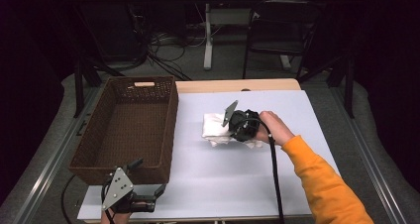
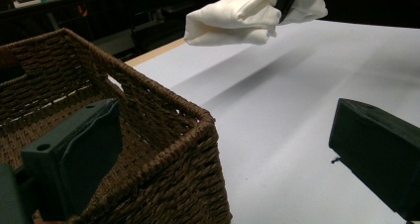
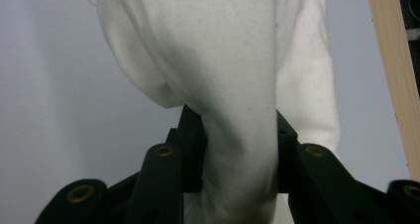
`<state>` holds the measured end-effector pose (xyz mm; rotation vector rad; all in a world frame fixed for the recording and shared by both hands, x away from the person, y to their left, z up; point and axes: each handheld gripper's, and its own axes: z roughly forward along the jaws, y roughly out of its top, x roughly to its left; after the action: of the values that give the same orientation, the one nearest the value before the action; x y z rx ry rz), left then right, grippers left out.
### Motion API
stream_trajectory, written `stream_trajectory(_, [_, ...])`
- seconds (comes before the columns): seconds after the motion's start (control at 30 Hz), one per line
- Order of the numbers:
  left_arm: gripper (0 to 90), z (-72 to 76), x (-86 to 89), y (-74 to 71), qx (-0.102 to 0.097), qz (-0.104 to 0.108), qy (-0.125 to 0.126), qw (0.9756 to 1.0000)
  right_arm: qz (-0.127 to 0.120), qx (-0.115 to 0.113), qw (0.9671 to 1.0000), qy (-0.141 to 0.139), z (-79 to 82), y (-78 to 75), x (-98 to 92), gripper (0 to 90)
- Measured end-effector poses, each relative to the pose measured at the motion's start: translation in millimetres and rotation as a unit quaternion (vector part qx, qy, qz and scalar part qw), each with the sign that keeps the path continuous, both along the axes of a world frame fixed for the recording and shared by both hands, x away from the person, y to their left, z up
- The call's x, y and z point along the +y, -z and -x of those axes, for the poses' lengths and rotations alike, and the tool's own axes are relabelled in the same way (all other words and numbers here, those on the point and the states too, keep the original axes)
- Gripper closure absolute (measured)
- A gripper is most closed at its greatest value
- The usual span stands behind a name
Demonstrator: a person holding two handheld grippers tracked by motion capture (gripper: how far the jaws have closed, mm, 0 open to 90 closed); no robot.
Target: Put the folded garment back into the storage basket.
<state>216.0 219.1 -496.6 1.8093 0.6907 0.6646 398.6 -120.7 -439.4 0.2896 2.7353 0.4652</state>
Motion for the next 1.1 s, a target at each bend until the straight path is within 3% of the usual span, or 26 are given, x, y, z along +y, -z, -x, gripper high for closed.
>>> stream_trajectory(1.1, [0.0,0.1,0.2,-0.1,0.000,0.000,0.000,1.0000,0.001,-0.022,0.9998,-0.001,-3.3,-23.3,12.0,67.4])
